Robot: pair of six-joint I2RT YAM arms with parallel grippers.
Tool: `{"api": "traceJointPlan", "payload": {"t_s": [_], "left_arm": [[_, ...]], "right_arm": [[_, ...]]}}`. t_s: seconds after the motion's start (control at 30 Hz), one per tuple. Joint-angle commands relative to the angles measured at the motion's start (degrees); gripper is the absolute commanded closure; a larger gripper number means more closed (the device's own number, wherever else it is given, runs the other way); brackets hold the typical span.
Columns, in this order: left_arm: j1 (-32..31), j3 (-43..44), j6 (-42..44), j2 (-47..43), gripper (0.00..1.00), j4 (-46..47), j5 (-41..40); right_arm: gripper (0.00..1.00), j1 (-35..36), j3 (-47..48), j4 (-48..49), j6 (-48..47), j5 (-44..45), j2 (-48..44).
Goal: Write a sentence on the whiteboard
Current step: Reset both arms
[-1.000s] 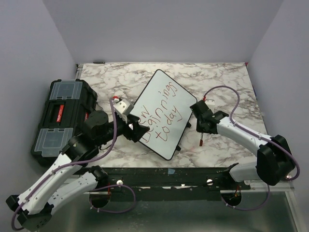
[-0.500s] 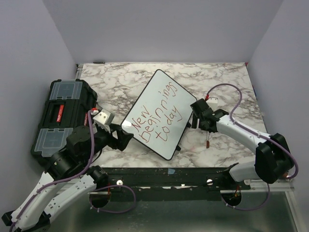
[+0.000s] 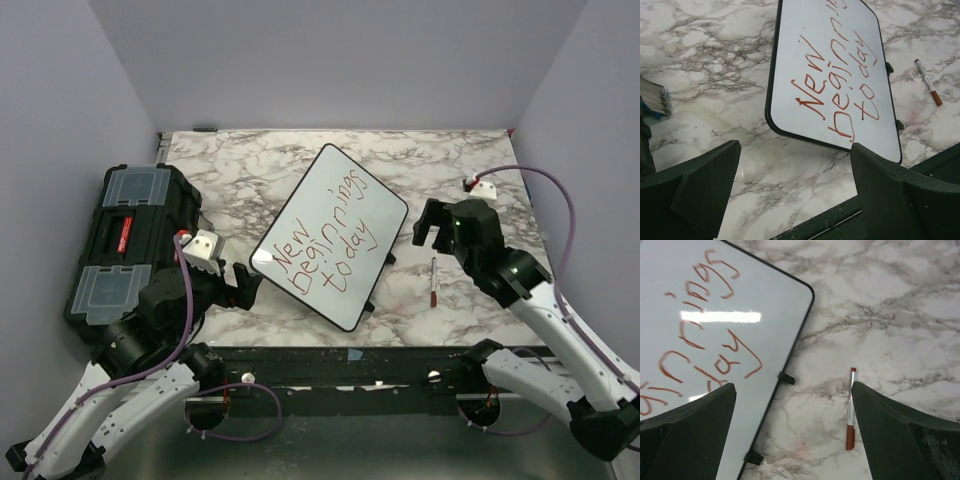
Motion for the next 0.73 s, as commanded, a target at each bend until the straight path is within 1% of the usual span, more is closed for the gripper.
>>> {"api": "traceJointPlan", "payload": {"t_s": [0.0,0.13,0.27,0.33,0.5,0.7], "left_arm": [[-0.10,-3.27,0.32,-2.11,0.07,-0.91,-3.97],[-0.10,-5.62,1.19,-4.91,0.06,-1.32,-4.43],[-0.10,-6.99,1.79,-8.87,0.05,-0.57,-2.77],[-0.10,-7.36,1.92,-10.94,0.02,-0.12,-2.75],[-0.11,-8.41,1.92,-14.97,0.01,0.79,-1.91],[-0.10,-8.81,1.49,-16.29,0.02,1.19,-2.76]], "right_arm": [[0.00,-0.30,3.32,4.45,-3.60,-4.70,-7.45],[0.00,-0.24,3.37,6.30,-1.68,-3.99,-13.10],[0.00,-0.24,3.33,5.64,0.10,-3.98,-16.35],[0.00,-0.24,2.87,4.96,1.20,-4.14,-17.56],[0.00,-0.24,0.61,4.20,2.34,-4.31,-21.33],[0.00,-0.26,-1.09,3.82,3.76,-0.08,-22.90]]}}
